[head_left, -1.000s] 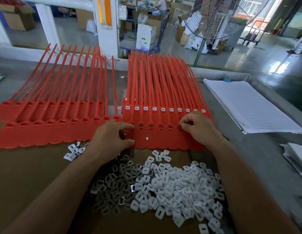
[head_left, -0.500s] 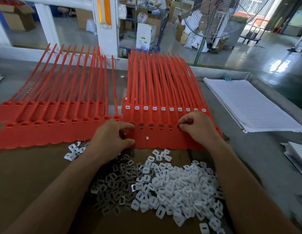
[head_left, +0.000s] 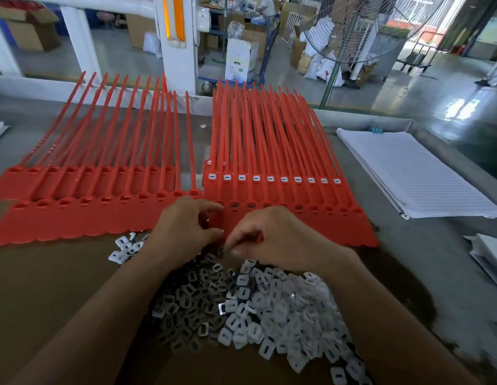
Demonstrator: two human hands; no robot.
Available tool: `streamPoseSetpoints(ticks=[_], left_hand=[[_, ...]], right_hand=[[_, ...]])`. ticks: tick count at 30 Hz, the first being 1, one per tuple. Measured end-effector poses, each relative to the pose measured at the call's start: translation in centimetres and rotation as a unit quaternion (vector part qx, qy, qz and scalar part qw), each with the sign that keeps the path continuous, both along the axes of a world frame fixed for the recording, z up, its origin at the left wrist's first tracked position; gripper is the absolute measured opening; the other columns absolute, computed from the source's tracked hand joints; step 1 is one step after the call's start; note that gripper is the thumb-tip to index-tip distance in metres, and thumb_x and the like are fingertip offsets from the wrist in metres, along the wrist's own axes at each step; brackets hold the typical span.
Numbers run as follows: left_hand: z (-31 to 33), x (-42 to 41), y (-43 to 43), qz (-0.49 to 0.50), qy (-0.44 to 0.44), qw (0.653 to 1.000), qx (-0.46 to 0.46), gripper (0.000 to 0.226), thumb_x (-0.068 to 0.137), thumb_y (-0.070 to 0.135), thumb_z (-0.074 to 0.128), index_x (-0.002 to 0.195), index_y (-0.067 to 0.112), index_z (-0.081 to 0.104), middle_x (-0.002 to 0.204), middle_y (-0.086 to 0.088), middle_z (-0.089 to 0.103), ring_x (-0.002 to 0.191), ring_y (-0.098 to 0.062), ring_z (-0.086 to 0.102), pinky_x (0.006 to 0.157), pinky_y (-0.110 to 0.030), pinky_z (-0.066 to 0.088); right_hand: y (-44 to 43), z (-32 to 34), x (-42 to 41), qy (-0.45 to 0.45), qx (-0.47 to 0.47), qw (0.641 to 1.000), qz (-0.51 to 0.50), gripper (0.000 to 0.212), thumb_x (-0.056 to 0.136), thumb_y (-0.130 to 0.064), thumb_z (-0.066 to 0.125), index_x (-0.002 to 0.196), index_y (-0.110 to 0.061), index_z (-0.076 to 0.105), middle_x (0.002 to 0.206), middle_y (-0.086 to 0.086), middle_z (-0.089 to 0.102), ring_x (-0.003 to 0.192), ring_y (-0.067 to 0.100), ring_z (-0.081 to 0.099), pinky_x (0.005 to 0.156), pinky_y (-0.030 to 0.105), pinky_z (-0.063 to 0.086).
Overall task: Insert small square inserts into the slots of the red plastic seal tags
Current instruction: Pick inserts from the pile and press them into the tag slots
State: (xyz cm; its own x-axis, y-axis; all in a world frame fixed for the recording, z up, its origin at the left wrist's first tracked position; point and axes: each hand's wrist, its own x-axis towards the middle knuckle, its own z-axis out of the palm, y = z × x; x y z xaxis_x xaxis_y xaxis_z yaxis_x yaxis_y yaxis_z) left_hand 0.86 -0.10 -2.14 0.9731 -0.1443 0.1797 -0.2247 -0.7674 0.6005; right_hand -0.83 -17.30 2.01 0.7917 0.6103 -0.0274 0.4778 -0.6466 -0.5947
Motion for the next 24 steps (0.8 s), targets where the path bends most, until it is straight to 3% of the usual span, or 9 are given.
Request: streamPoseSetpoints(ticks=[3,8,16,20,24], left_hand=[[0.1,0.0,-0.1,0.003,-0.001,1.0,-0.002,0.046,0.073,0.028,0.074,0.117,0.029,0.06,0.087,0.01,0.046,0.075,-0.001,0.044,0.07,-0.016,0.031],[0.0,0.2,-0.1,0.006,-0.004,1.0,-0.003,0.045,0.072,0.026,0.074,0.115,0.028,0.061,0.089,0.008,0.048,0.077,-0.005,0.046,0.074,-0.017,0.032],[0.0,0.4,-0.1,0.006,-0.012,1.0,-0.007,0.045,0.071,0.024,0.074,0.114,0.027,0.062,0.084,0.012,0.046,0.074,-0.003,0.045,0.07,-0.017,0.031],[0.0,0.5,0.0,-0.002,-0.013,1.0,-0.009,0.045,0.071,0.024,0.072,0.114,0.027,0.062,0.081,0.018,0.043,0.071,0.002,0.043,0.064,-0.014,0.031],[0.0,0.4,0.1,-0.003,-0.013,1.0,-0.015,0.046,0.069,0.028,0.074,0.113,0.028,0.063,0.082,0.017,0.044,0.071,0.003,0.045,0.062,-0.008,0.029]], right_hand=[[1.1,-0.6,-0.5,-0.025,-0.023,0.999,0.038,0.017,0.081,-0.017,0.068,0.097,-0.018,0.072,0.091,-0.011,0.065,0.073,-0.01,0.049,0.075,0.008,0.039],[1.9,-1.1,-0.8,-0.043,-0.05,0.998,0.015,0.021,0.082,-0.021,0.066,0.103,-0.019,0.069,0.104,-0.001,0.059,0.094,0.01,0.054,0.084,0.028,0.044],[2.1,-1.3,-0.7,-0.042,-0.051,0.998,0.019,0.012,0.081,-0.019,0.066,0.093,-0.015,0.066,0.092,-0.01,0.048,0.087,0.005,0.047,0.077,0.022,0.039],[1.7,-1.2,-0.7,-0.026,0.003,1.0,0.01,0.008,0.081,-0.011,0.066,0.087,-0.014,0.061,0.085,-0.009,0.056,0.078,0.005,0.052,0.07,0.021,0.042],[1.1,-0.9,-0.2,-0.046,0.046,0.998,-0.021,0.013,0.082,-0.005,0.062,0.088,-0.014,0.067,0.079,-0.017,0.055,0.077,-0.002,0.054,0.073,0.016,0.046]])
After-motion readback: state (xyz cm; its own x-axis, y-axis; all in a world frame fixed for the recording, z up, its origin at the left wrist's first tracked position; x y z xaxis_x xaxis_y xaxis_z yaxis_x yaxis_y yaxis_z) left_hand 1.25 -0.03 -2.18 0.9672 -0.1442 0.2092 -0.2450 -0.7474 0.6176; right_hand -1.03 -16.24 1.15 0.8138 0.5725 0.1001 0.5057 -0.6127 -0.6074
